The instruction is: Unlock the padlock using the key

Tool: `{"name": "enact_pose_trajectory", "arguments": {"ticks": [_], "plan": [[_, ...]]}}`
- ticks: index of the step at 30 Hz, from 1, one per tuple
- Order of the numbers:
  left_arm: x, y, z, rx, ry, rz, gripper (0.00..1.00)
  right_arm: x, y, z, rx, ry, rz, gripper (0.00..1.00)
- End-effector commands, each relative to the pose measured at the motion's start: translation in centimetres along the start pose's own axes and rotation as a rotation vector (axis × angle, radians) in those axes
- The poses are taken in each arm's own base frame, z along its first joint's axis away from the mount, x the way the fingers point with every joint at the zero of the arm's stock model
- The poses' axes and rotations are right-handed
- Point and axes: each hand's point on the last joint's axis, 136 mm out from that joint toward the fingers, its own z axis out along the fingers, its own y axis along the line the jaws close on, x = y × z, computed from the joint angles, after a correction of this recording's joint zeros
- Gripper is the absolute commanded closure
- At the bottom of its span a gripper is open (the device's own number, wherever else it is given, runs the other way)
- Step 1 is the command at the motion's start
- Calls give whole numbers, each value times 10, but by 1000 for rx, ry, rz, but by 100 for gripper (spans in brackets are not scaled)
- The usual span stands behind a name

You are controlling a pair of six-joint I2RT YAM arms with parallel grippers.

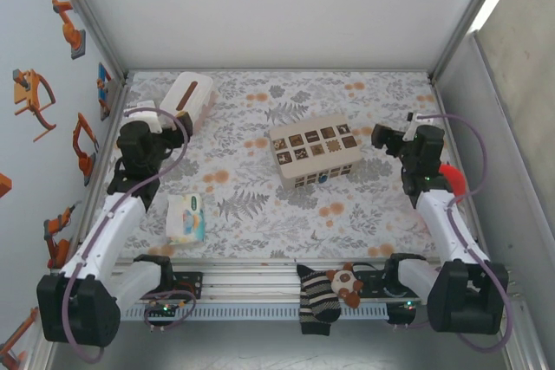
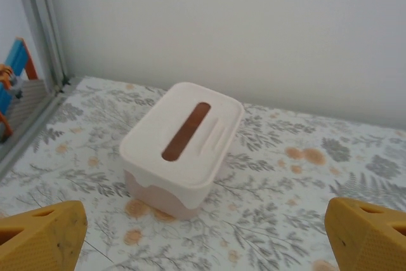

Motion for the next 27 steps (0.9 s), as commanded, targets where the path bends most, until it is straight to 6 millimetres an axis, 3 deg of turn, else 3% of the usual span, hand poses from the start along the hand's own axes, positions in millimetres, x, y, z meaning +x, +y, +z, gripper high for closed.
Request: {"name": "enact_pose_trajectory", "arguments": {"ticks": [1,6,10,15,18,27], "plan": [[41,-12,-17,66,206,-132,4,27,12,-15,-52,177,129,1],[65,-37,-43,177,329,-277,4,45,25,-27,-109,295,177,1],[92,-60,-51,221,433,-409,4,57,33,-23,-158,367,193,1],[130,-121,-41,305,579,-433,4,77,43,7,-240,446,264,0],[142,-157,-30,345,622,-437,4,81,41,24,-229,470,273,0],[163,-206,4,427,739,-520,4,81,69,55,-310,521,261,0]]}}
